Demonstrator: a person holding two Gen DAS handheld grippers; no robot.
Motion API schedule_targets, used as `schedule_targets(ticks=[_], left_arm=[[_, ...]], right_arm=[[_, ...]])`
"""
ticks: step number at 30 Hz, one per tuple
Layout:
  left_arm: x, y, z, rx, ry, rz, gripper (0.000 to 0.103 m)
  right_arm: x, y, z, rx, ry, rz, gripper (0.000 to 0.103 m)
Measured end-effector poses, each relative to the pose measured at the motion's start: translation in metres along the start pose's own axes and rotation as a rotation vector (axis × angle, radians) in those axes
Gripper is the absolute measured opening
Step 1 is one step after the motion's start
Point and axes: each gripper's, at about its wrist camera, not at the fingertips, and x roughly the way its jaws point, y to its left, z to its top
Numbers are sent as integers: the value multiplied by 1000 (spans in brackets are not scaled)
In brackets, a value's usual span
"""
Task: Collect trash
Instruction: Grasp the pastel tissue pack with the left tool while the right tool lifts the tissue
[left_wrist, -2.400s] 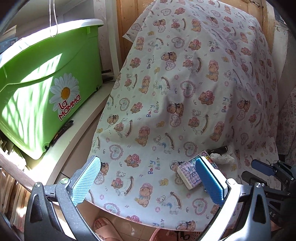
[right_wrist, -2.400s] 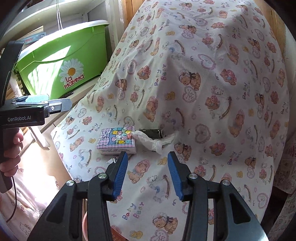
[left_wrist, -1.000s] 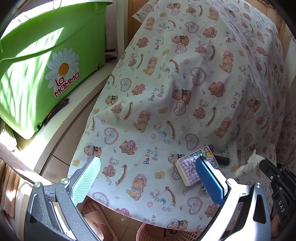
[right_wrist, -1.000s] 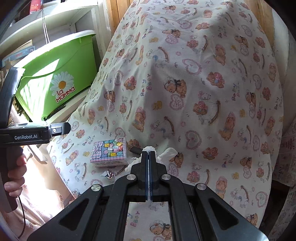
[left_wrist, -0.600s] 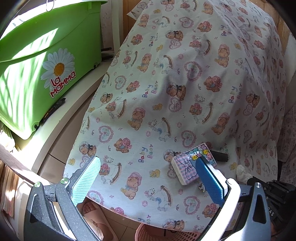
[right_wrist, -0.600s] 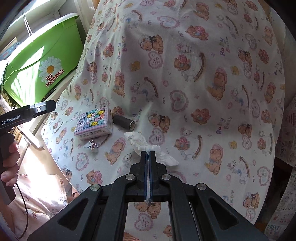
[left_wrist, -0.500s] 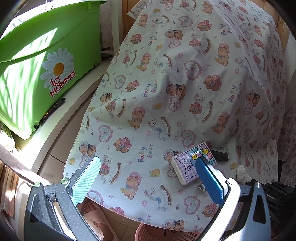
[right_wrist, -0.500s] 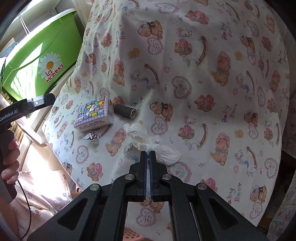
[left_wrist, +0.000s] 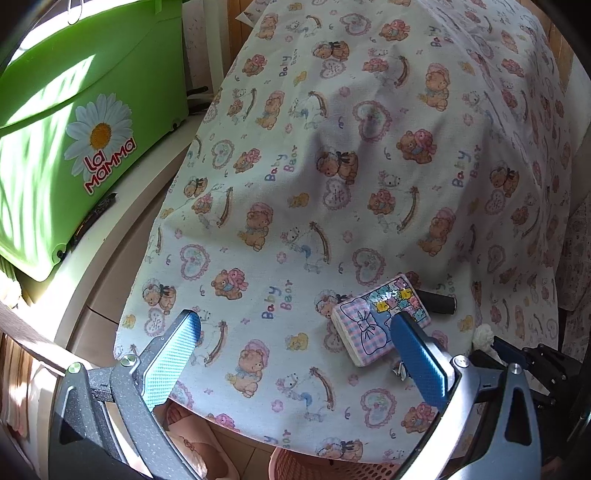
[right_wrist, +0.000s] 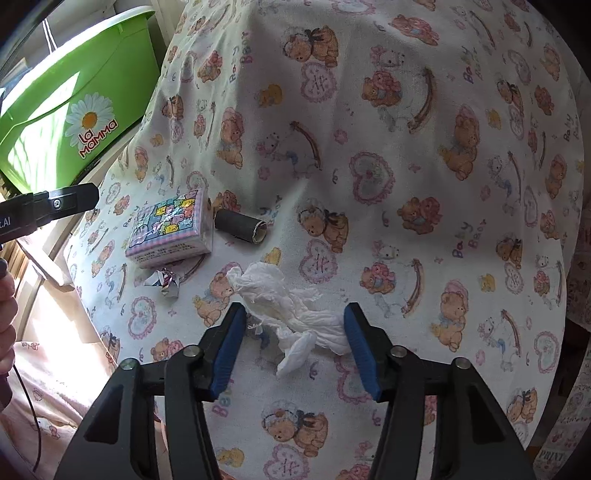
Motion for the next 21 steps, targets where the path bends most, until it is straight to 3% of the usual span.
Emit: schedule_targets(ticks=[1,2,11,21], left_arm=[[3,-2,0,-3,12,-11,101],[5,-4,0,-7,22,-23,101],[27,-34,2,6,102,-81,101],[50,-68,9,15,91,-1,101]], right_arm=[[-1,1,0,-5,-1,-5,17],[-2,2,0,-9,-11,-13,13],[-32,-10,4,28,-95,-64,12],[-40,-27,8,106,-117,-90,12]])
